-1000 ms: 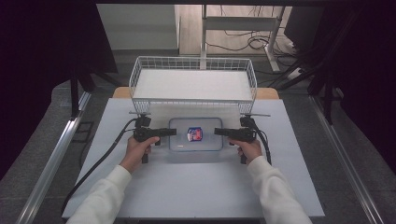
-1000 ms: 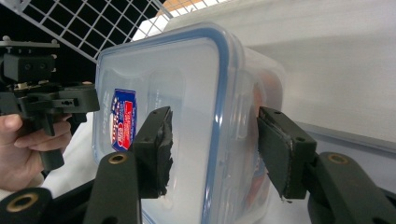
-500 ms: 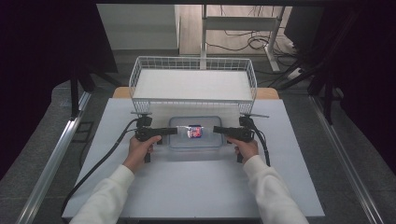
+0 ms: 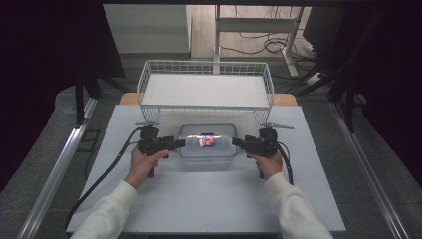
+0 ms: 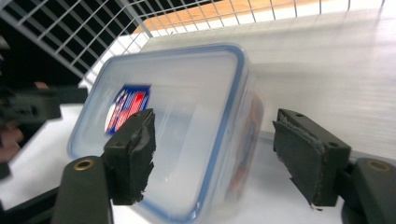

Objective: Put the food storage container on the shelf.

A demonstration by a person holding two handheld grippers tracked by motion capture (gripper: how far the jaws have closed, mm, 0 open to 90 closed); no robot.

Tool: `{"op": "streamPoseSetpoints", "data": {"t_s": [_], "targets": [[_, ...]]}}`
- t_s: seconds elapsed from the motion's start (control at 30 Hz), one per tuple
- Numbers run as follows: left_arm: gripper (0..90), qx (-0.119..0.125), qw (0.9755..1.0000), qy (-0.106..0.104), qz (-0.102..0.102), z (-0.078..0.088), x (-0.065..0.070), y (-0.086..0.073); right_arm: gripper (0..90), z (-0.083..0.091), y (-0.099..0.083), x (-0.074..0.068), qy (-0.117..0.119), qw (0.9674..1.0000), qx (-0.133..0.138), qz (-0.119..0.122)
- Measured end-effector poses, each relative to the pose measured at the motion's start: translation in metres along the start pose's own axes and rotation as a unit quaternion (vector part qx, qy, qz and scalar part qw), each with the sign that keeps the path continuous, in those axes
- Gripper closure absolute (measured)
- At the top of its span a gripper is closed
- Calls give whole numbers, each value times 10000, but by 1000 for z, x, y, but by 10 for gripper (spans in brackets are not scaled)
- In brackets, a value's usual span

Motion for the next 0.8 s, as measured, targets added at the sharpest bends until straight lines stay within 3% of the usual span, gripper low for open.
{"op": "streamPoseSetpoints", "data": {"t_s": [0.07, 0.17, 0.2, 0.27, 0.33, 0.43, 0.47, 0.5, 0.53, 0.6, 0.63, 0.8], "targets": [[279, -1, 9998, 53, -167, 7, 5, -5, 360, 8, -5, -5, -46, 9991, -99, 406], [276, -114, 9987, 176, -469, 17, 10, -17, 427, 20, -16, -11, -274, 9948, -199, 959], [272, -181, 9978, 248, -585, 23, 13, -23, 505, 26, -23, -16, -277, 9928, -240, 1138], [272, -192, 9975, 254, -629, 27, 15, -27, 549, 28, -26, -17, -255, 9922, -255, 1191], [271, -217, 9974, 225, -656, 35, 18, -35, 695, 37, -34, -26, -159, 9905, -351, 1321], [271, -294, 9960, 265, -796, 43, 22, -49, 770, 40, -42, -32, -108, 9882, -470, 1451], [271, -338, 9957, 269, -821, 46, 24, -54, 822, 37, -53, -39, -102, 9840, -682, 1640], [271, -360, 9956, 241, -834, 47, 25, -57, 822, 37, -53, -39, -102, 9840, -682, 1640], [271, -393, 9954, 221, -848, 50, 27, -62, 839, 35, -58, -41, -113, 9817, -759, 1744], [268, -443, 9943, 250, -936, 53, 29, -67, 885, 25, -71, -50, -91, 9733, -1012, 2056], [268, -455, 9939, 264, -965, 54, 31, -70, 885, 25, -71, -50, -91, 9733, -1012, 2056], [260, -591, 9899, 392, -1230, 59, 35, -83, 887, 2, -82, -61, -53, 9666, -1227, 2249]]}}
Point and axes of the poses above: each handheld gripper's, and its own axes: z roughly backward along the jaws, y roughly out of its top, x roughly to its right, the point moved 8 cm from there along -z, roughly forward along the jaws, and after that the axes turned 2 degrees about y, right-handed, at the moved point
